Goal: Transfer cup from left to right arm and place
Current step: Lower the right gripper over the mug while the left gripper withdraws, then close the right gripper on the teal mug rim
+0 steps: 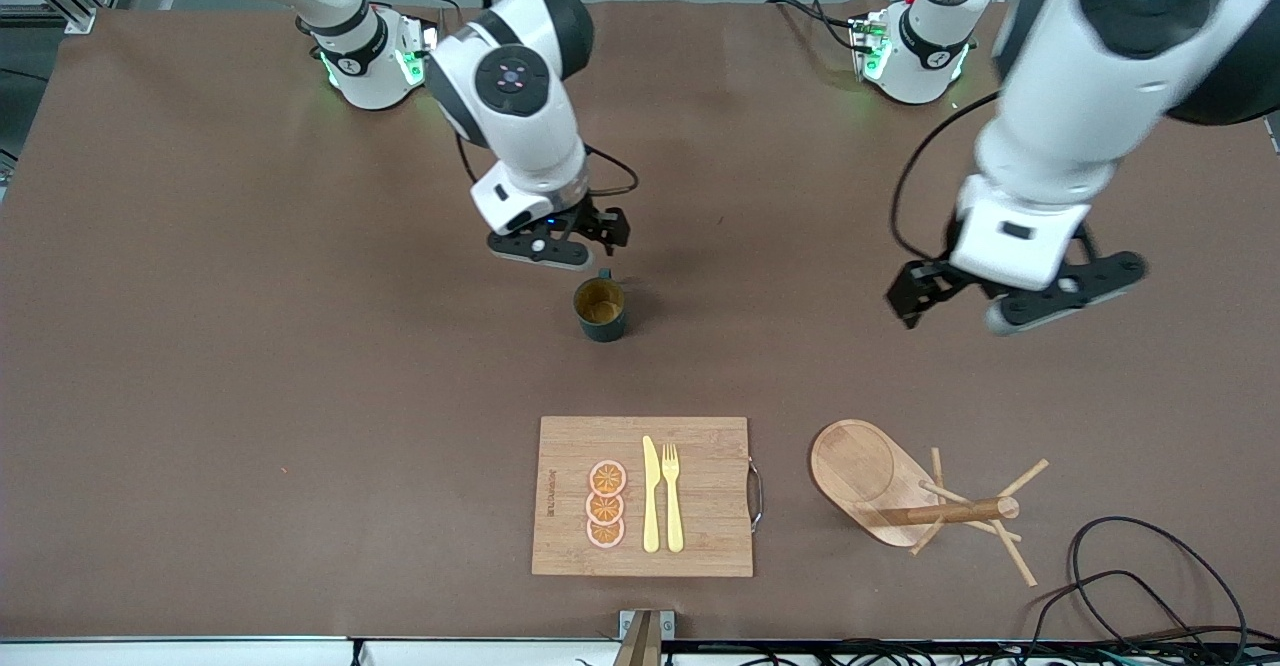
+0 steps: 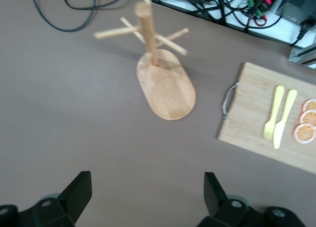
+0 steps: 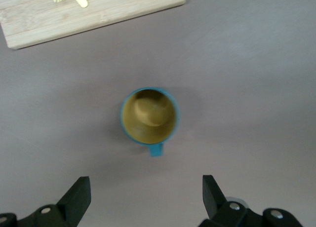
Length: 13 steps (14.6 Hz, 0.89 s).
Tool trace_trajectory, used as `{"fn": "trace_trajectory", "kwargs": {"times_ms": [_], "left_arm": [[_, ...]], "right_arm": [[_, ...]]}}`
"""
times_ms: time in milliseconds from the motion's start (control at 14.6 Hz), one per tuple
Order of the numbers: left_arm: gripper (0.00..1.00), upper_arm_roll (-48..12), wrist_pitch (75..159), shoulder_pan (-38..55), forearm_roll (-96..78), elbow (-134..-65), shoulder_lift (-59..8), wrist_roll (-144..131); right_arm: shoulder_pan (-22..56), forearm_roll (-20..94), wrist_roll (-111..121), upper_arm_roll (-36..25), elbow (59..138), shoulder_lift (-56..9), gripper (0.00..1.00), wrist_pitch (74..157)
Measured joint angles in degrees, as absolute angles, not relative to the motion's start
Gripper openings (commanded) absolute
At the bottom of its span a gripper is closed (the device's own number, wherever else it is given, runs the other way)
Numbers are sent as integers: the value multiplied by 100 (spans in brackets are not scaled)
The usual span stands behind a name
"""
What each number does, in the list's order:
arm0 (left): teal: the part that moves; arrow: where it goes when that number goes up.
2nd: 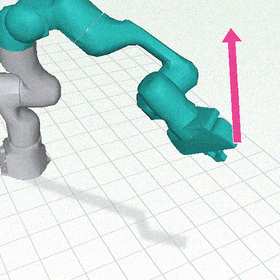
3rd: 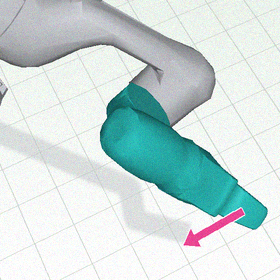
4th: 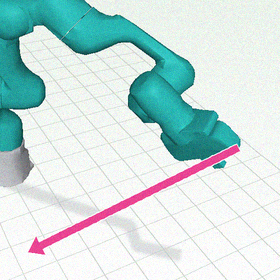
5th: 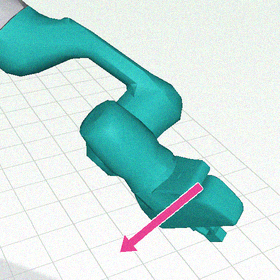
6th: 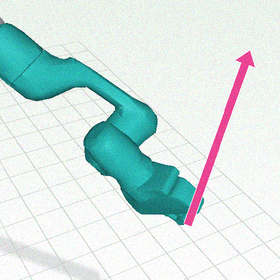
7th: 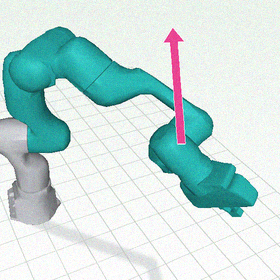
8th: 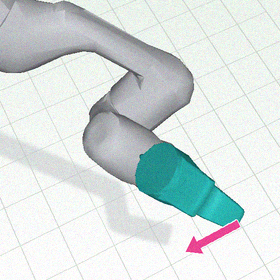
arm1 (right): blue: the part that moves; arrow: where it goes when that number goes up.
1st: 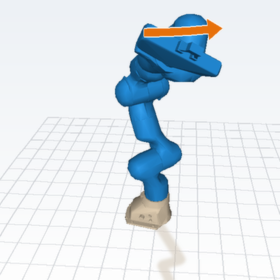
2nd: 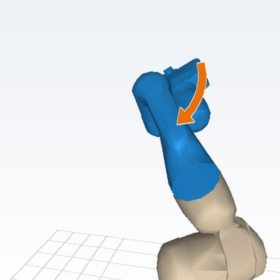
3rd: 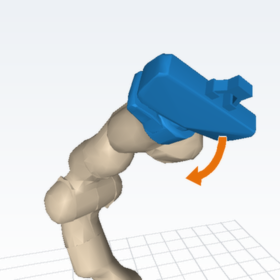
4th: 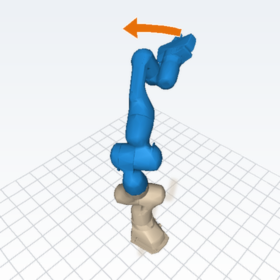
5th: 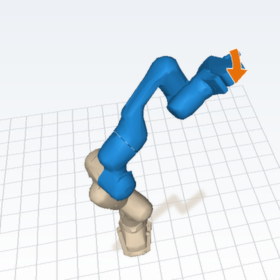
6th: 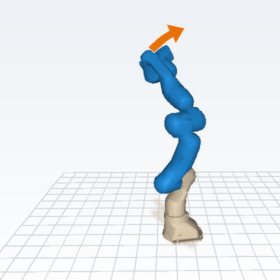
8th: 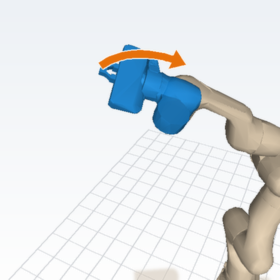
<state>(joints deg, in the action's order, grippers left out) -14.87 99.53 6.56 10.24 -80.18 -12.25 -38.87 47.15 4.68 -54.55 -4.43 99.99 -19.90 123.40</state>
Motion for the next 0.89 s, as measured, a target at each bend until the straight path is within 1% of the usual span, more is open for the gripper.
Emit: {"fn": "trace_trajectory", "kwargs": {"times_ms": [274,549,892], "left_arm": [[100,-1487,9392,192,905,-8021,-816,-2670],[100,-1441,8953,-260,622,-8038,-551,-1540],[100,-845,8692,-141,340,-8162,-374,-791]], "right_arm": [[4777,468,-5623,-460,9660,-2578,100,12759],[4769,468,-5655,-518,9626,-2938,100,13217],[4806,467,-5912,-513,9540,-3271,100,13490]]}}
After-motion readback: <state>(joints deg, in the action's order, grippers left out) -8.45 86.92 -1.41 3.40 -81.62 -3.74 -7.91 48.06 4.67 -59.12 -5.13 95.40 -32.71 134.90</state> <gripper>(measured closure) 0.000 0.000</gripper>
